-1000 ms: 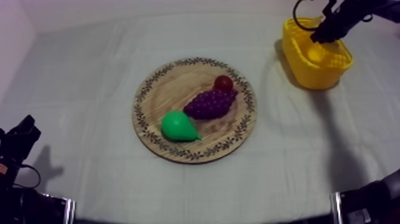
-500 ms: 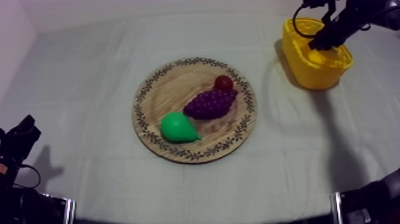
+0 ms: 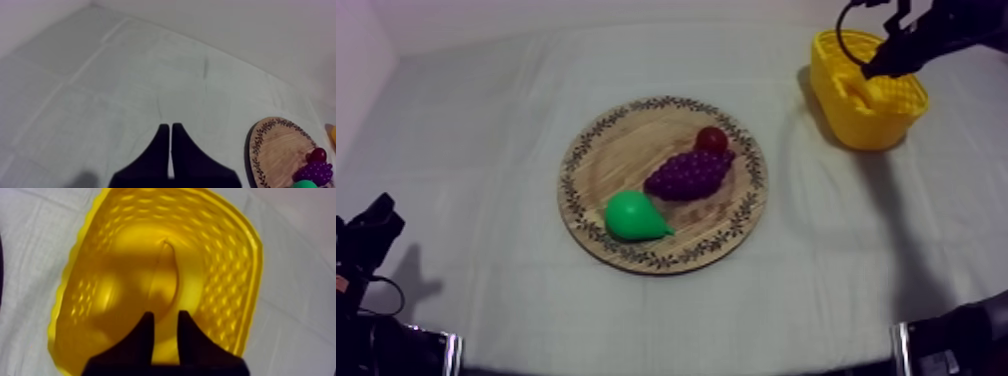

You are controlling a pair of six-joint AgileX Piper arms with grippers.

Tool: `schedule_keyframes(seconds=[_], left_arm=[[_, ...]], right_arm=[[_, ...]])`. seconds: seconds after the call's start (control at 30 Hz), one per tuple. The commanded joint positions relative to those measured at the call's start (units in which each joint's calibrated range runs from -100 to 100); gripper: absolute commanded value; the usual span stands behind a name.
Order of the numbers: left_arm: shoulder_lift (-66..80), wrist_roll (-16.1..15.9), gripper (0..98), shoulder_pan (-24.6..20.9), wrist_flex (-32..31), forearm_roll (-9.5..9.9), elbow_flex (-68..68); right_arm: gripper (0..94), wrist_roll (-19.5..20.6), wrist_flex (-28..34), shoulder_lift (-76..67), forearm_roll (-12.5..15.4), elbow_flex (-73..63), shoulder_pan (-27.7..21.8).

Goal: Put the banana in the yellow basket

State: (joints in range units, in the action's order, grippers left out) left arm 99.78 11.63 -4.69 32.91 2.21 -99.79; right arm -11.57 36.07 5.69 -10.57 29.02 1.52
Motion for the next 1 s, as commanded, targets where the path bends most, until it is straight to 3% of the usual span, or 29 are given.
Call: schedule_keyframes(seconds=[0.0, 0.17, 0.3, 0.37, 0.47, 0.53, 0.77, 0.97], left_arm=[[0.0, 0.0, 0.1, 0.0, 0.0, -0.03, 0.0], [0.0, 0.0, 0.1, 0.0, 0.0, -0.03, 0.0], [0.0, 0.0, 0.1, 0.0, 0.0, -0.03, 0.0], [0.0, 0.0, 0.1, 0.0, 0.0, -0.03, 0.0], [0.0, 0.0, 0.1, 0.0, 0.0, -0.03, 0.0], [0.0, 0.0, 0.1, 0.0, 0.0, -0.03, 0.0], [0.0, 0.0, 0.1, 0.0, 0.0, -0.03, 0.0], [0.0, 0.0, 0.1, 0.0, 0.0, -0.03, 0.0]], right_arm=[[3.3, 10.6, -2.1, -6.0, -2.8, 5.1, 0.1], [1.2, 21.2, -7.0, -20.4, -6.6, 17.4, -0.4], [0.8, 23.8, -9.8, -33.2, -6.0, 27.8, -0.9], [0.7, 22.1, -9.9, -39.2, -3.1, 31.8, -1.5], [0.7, 15.9, -9.0, -47.8, 4.1, 36.8, -3.1], [0.7, 13.2, -7.6, -53.3, 7.2, 39.8, -3.6], [0.7, 11.2, -1.3, -71.5, 10.3, 48.9, -2.8], [0.7, 9.8, 4.2, -84.5, 10.9, 56.0, -2.3]])
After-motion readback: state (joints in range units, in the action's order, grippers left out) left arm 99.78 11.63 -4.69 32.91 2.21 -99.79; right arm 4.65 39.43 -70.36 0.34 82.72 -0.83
